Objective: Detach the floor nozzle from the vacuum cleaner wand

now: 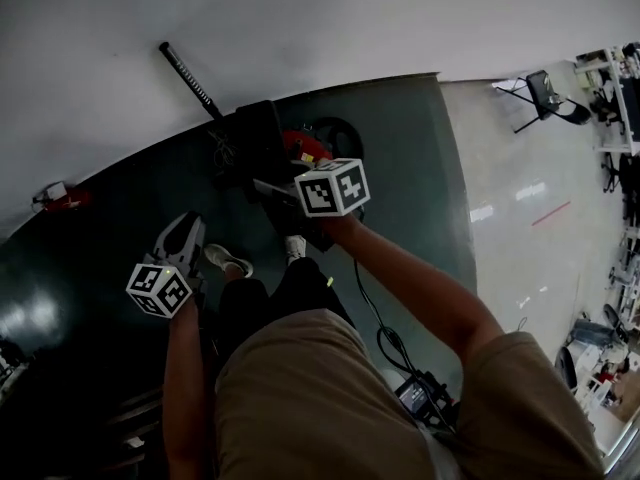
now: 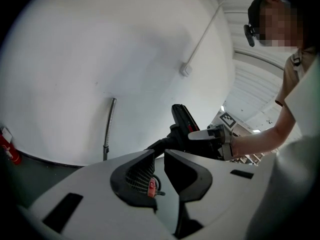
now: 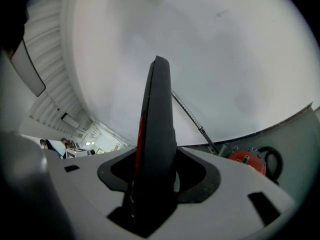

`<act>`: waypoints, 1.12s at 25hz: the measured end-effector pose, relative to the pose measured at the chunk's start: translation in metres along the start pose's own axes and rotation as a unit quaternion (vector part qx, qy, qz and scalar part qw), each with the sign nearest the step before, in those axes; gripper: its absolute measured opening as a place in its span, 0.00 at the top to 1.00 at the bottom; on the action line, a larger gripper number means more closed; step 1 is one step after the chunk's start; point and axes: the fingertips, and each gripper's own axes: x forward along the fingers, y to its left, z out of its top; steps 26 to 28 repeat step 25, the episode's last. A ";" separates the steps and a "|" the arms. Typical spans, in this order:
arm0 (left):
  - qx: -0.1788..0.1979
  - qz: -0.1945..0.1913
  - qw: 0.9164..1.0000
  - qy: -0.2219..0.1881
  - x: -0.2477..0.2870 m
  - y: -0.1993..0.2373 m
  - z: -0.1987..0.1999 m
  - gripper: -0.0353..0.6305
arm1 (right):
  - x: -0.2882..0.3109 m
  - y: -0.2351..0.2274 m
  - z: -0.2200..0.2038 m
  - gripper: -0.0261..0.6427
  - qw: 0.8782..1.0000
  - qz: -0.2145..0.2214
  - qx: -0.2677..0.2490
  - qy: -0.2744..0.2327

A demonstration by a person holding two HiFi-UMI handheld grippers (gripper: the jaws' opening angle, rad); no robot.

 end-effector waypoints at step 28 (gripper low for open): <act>-0.080 0.027 0.995 -0.060 -0.042 0.017 -0.016 0.88 | -0.078 0.001 0.000 0.63 0.989 -0.018 0.093 -0.113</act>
